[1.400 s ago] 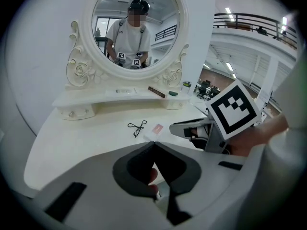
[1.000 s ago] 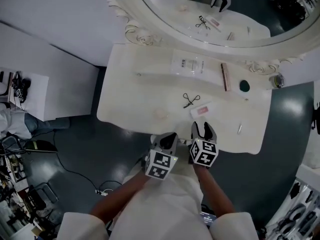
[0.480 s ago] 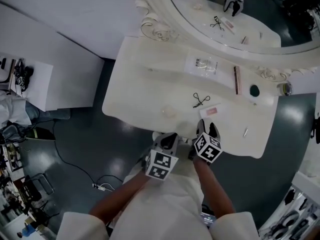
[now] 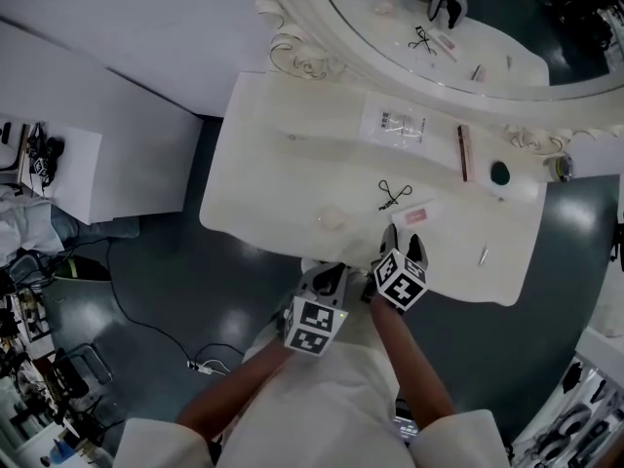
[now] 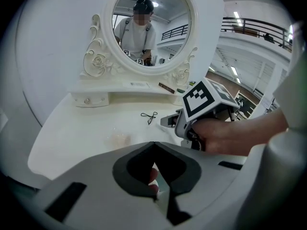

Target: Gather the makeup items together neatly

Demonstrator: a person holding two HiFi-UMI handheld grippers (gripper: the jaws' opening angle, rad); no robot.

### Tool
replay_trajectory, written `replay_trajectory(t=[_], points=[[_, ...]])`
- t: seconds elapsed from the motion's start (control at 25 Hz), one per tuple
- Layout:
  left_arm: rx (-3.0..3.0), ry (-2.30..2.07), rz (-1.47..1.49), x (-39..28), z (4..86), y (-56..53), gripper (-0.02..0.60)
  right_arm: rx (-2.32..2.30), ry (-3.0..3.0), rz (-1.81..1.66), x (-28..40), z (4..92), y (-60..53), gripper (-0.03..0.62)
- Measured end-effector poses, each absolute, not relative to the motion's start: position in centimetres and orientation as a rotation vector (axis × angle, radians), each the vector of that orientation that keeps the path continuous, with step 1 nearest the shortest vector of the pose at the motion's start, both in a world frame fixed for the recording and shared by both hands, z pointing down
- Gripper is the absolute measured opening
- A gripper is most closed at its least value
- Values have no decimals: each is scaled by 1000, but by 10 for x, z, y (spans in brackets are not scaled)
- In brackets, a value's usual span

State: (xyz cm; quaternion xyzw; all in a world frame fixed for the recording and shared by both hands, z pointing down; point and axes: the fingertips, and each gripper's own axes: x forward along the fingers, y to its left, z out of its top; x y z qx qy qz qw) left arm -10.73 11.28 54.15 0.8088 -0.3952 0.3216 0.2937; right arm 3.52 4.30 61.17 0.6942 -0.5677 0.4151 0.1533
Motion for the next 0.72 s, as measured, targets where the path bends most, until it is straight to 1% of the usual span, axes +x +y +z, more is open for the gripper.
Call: replay_trajectory(t=[0.16, 0.52, 0.64, 0.68, 0.72], points=[[2157, -1050, 865, -109, 543, 111, 2, 2025, -1562, 1169, 38, 617, 40, 255], [2146, -1107, 872, -117, 547, 103, 2, 2092, -1468, 1185, 44, 624, 32, 260], [2141, -1101, 878, -117, 548, 100, 2, 2080, -1450, 1193, 41, 627, 29, 348], [2142, -1097, 880, -117, 549, 100, 2, 2082, -1440, 1204, 39, 629, 29, 370], [2144, -1094, 881, -116, 550, 100, 2, 2088, -1425, 1216, 39, 631, 29, 373]])
